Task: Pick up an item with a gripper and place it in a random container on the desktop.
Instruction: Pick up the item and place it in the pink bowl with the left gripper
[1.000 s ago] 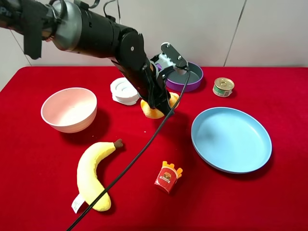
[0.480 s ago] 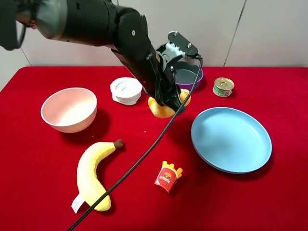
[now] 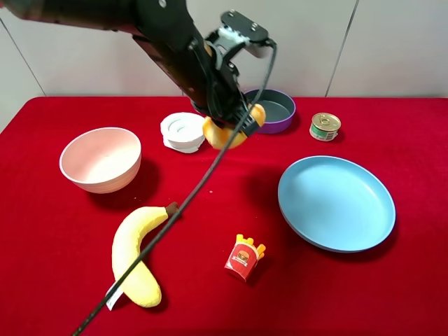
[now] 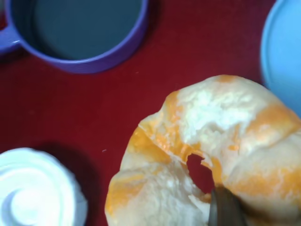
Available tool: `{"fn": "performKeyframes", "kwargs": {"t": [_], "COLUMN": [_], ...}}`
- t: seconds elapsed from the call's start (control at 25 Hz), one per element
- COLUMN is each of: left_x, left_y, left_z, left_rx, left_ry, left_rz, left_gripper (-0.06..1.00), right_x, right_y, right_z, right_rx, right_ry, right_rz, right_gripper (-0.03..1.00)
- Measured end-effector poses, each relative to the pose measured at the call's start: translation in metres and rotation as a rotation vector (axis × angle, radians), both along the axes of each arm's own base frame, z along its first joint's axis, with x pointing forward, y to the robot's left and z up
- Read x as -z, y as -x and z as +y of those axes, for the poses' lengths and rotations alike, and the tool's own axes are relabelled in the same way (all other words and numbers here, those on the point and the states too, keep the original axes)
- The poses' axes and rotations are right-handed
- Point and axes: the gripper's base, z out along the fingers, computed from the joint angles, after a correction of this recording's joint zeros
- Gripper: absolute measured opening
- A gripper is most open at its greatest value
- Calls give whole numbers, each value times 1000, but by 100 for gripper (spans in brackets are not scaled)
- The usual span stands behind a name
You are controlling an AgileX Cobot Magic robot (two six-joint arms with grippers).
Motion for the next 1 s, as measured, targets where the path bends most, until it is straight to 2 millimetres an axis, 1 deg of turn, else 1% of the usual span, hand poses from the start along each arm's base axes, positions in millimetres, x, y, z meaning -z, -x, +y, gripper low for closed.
{"fn": "performKeyframes", "kwargs": {"t": [0.32,0.68,1.0], "left_x": [-13,-20,-28], "left_y": [-13,-29,-36], "left_z": [29,67,100], "left_rx": [-95,-236,-336], "left_ry": [0,-1,-29], "left_rz": [29,87,132], "left_gripper": [32,32,31], "right_x": [0,0,0], "right_y": [0,0,0], "right_z": [0,0,0], "right_rx": [0,0,0], "right_ry": [0,0,0], "right_rz": [0,0,0], "right_gripper": [69,69,69]}}
